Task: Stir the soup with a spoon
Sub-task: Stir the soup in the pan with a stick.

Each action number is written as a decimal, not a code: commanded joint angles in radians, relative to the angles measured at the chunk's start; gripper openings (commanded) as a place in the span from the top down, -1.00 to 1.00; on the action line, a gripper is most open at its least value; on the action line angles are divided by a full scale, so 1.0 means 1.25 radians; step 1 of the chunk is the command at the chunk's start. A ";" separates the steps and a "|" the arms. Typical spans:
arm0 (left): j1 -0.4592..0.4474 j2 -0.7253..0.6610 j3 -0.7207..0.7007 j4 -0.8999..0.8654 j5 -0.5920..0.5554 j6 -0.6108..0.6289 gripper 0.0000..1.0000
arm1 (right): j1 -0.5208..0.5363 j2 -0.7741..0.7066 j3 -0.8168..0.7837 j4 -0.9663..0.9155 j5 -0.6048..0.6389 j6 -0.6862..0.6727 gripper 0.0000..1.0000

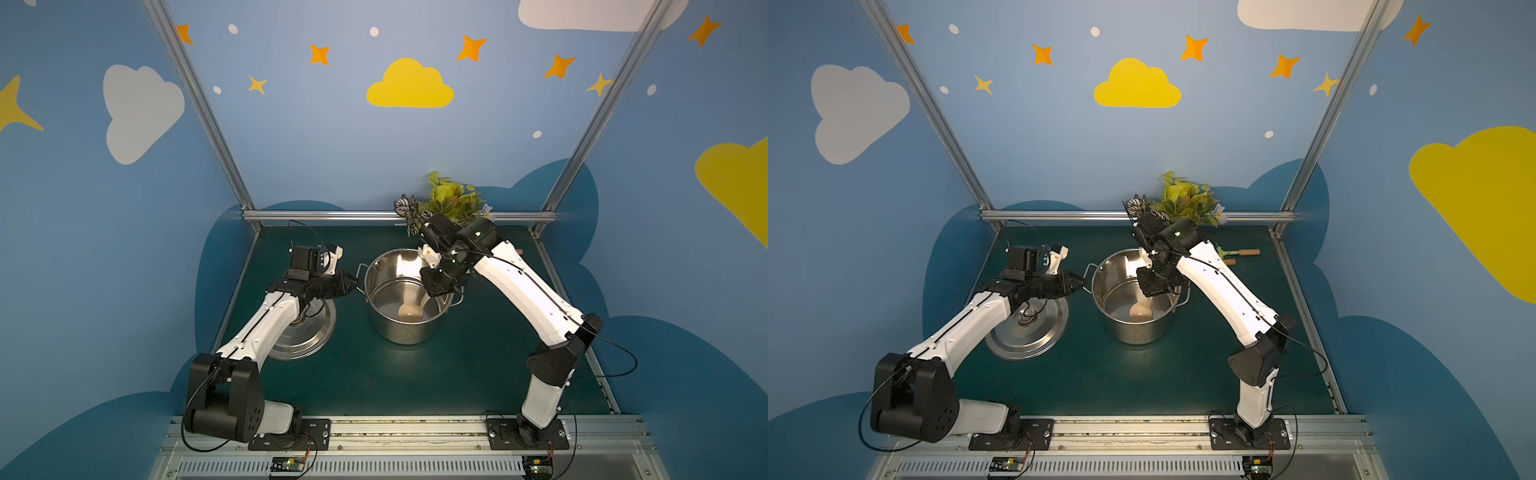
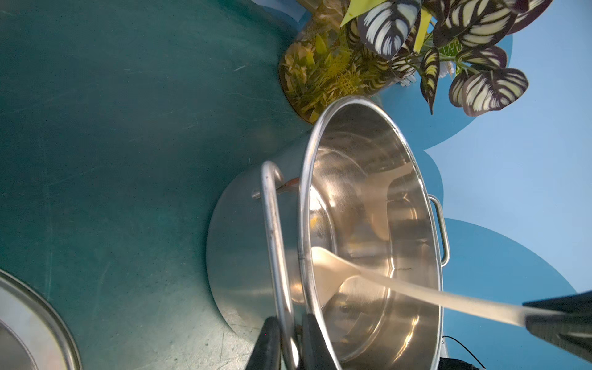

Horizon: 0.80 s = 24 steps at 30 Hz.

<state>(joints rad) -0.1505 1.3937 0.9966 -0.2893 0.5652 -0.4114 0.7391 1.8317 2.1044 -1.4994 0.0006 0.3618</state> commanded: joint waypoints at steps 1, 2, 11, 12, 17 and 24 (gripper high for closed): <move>-0.005 -0.014 -0.017 -0.021 0.034 0.019 0.70 | -0.039 -0.009 -0.003 -0.016 0.040 0.000 1.00; -0.005 -0.013 -0.017 -0.021 0.034 0.020 0.70 | -0.053 -0.002 0.007 -0.015 0.041 -0.002 1.00; -0.005 -0.014 -0.017 -0.019 0.037 0.017 0.70 | -0.102 0.107 0.158 -0.013 0.049 -0.015 1.00; -0.005 -0.014 -0.018 -0.018 0.038 0.017 0.70 | -0.104 0.120 0.171 -0.006 0.043 -0.014 1.00; -0.005 -0.013 -0.018 -0.016 0.041 0.015 0.70 | -0.099 0.159 0.200 0.058 -0.017 0.008 1.00; -0.005 -0.014 -0.019 -0.015 0.042 0.015 0.70 | -0.062 0.188 0.208 0.184 -0.122 0.027 1.00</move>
<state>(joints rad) -0.1497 1.3930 0.9943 -0.2863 0.5659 -0.4149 0.6361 2.0586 2.3283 -1.3567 -0.0772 0.3801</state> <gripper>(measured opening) 0.152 0.128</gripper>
